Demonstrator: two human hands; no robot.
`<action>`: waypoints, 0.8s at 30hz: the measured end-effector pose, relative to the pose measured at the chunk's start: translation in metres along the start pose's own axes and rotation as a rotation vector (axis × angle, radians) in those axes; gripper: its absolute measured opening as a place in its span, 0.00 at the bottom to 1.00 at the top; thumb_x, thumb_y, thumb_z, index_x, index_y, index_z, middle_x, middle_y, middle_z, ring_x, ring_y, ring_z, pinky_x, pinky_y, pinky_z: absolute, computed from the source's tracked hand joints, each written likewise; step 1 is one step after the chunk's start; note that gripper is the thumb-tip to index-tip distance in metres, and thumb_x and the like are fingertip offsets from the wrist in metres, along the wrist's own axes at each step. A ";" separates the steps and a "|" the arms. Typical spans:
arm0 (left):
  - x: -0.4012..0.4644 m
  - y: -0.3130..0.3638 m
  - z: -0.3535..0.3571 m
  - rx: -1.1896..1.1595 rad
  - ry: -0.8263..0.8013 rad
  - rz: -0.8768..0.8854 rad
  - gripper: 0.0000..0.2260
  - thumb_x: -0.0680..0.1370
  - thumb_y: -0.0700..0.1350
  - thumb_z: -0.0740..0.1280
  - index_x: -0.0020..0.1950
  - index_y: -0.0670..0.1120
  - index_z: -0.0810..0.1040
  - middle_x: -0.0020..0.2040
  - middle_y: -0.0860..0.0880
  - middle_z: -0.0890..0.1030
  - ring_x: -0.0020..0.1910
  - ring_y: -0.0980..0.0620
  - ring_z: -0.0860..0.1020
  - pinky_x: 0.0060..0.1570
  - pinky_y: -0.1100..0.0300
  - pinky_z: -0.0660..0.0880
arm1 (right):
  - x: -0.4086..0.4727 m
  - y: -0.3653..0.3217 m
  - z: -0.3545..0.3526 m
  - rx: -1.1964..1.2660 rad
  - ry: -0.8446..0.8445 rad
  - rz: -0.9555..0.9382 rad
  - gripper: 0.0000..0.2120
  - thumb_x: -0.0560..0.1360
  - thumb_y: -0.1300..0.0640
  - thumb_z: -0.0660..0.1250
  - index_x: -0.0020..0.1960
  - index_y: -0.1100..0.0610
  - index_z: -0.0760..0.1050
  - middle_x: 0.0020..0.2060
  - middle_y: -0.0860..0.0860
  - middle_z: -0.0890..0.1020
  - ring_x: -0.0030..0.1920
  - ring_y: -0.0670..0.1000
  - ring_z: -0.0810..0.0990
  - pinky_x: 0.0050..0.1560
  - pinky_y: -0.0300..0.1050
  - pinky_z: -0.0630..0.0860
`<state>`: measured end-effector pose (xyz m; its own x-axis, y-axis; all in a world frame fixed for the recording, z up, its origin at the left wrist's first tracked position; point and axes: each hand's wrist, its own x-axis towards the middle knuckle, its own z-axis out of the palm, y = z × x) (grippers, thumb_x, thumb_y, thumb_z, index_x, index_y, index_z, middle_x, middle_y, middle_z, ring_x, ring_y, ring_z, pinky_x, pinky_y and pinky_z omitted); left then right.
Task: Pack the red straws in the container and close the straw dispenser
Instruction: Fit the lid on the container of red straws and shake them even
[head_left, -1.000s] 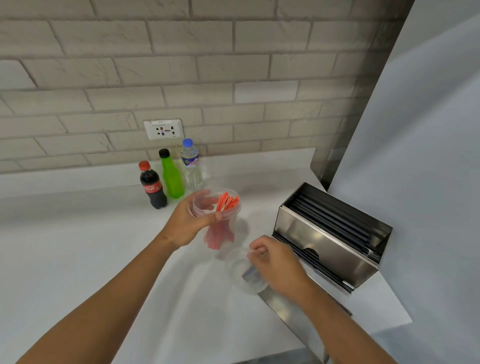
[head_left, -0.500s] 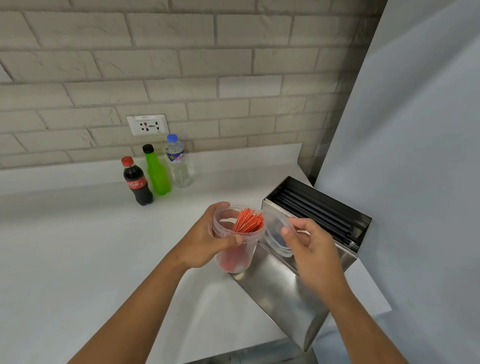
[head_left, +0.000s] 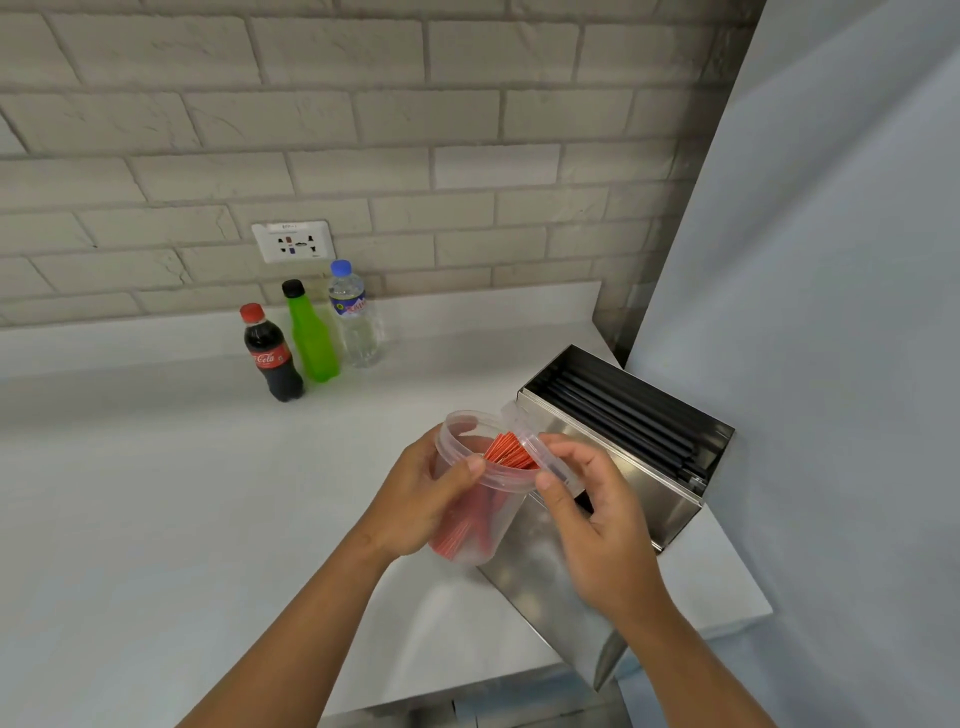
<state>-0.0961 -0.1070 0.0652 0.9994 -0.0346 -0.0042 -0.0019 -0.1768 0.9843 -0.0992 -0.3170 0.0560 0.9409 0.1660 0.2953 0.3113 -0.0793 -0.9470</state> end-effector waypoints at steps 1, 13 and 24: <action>-0.002 0.001 0.001 0.003 0.001 0.007 0.27 0.73 0.66 0.67 0.68 0.56 0.76 0.62 0.53 0.85 0.63 0.52 0.81 0.65 0.53 0.76 | -0.002 0.000 0.000 0.004 -0.008 0.012 0.11 0.83 0.55 0.67 0.65 0.51 0.78 0.62 0.45 0.84 0.67 0.51 0.81 0.66 0.48 0.79; -0.021 0.024 0.014 -0.035 -0.241 0.007 0.21 0.76 0.72 0.55 0.64 0.69 0.76 0.62 0.57 0.82 0.62 0.58 0.81 0.57 0.69 0.76 | -0.015 -0.007 -0.006 0.024 -0.110 0.056 0.23 0.83 0.39 0.64 0.76 0.41 0.69 0.70 0.46 0.79 0.72 0.51 0.78 0.68 0.50 0.79; -0.016 0.026 0.021 -0.007 -0.209 0.018 0.23 0.78 0.72 0.56 0.66 0.65 0.77 0.63 0.56 0.83 0.63 0.54 0.81 0.59 0.66 0.76 | -0.016 -0.012 -0.013 0.041 -0.125 0.012 0.25 0.80 0.41 0.69 0.75 0.45 0.72 0.70 0.49 0.80 0.72 0.54 0.78 0.68 0.53 0.78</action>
<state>-0.1126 -0.1312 0.0872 0.9703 -0.2409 -0.0224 -0.0188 -0.1676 0.9857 -0.1163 -0.3314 0.0647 0.9198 0.2865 0.2680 0.2917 -0.0424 -0.9556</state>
